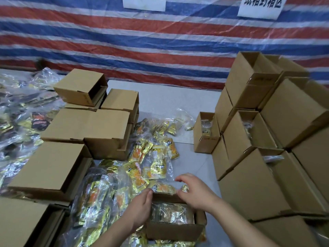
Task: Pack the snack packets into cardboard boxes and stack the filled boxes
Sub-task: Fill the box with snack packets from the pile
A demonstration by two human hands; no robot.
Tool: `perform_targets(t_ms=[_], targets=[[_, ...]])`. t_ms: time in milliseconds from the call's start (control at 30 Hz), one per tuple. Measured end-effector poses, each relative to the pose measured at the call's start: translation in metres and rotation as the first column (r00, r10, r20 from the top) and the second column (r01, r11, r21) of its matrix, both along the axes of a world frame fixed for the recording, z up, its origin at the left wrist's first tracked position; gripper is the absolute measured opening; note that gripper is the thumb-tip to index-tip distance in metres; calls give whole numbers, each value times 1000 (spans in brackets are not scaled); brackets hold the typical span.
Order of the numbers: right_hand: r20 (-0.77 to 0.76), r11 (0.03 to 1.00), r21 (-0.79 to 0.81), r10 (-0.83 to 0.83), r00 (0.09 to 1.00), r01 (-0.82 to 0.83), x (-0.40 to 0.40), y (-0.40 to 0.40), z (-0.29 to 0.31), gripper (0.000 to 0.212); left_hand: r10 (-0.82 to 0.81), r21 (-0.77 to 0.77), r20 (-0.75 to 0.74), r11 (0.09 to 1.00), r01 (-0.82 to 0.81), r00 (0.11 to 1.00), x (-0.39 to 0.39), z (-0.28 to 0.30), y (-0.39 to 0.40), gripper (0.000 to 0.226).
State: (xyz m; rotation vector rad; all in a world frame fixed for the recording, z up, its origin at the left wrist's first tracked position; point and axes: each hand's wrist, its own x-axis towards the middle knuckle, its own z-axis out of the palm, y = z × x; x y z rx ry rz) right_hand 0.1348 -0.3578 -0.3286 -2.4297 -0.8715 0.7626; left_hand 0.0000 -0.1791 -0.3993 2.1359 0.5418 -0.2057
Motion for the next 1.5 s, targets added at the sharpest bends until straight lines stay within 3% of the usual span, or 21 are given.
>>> perform_targets(t_ms=[67,100,200,367,500,533,667,733,900,967,1300,1500], targets=[[21,979,-184,93,995,-88,6,-2,-7,59,3,2,-7,1000,-3,1000,1,2,0,35],[5,959,-258,125,992,-120,5,-1,-10,60,-2,3,-10,1000,2,1000,1,3,0,36],[58,894,-395,255,965,-212,0,3,-24,31,-1,-28,-25,1000,0,1000,2,4,0,33],[145,900,-384,276,950,-203,0,2,-30,11,90,-109,-40,990,-94,995,3,9,-1,33],[183,947,-308,156,971,-94,10,-11,-23,15,237,-201,6,952,-231,971,14,25,-4,20],[192,958,-281,108,976,-51,15,-15,-20,15,265,-220,22,942,-254,964,17,28,-5,26],[198,976,-162,-111,974,144,31,-28,-6,15,332,-275,68,913,-302,941,31,47,-22,86],[220,958,-111,-237,946,265,36,-31,-3,18,297,-353,15,895,-272,955,41,56,-37,96],[251,879,-17,-458,853,477,44,-33,-5,19,123,-438,-46,889,-131,991,78,66,-71,88],[261,844,7,-519,814,537,50,-33,-8,19,61,-443,-56,893,-79,997,98,63,-80,73],[170,773,-48,-617,768,632,77,-41,-18,19,-37,-386,-97,923,-3,995,172,55,-91,40],[115,726,-80,-674,730,683,101,-41,-28,46,-60,-426,-133,905,-2,989,207,40,-106,37]])
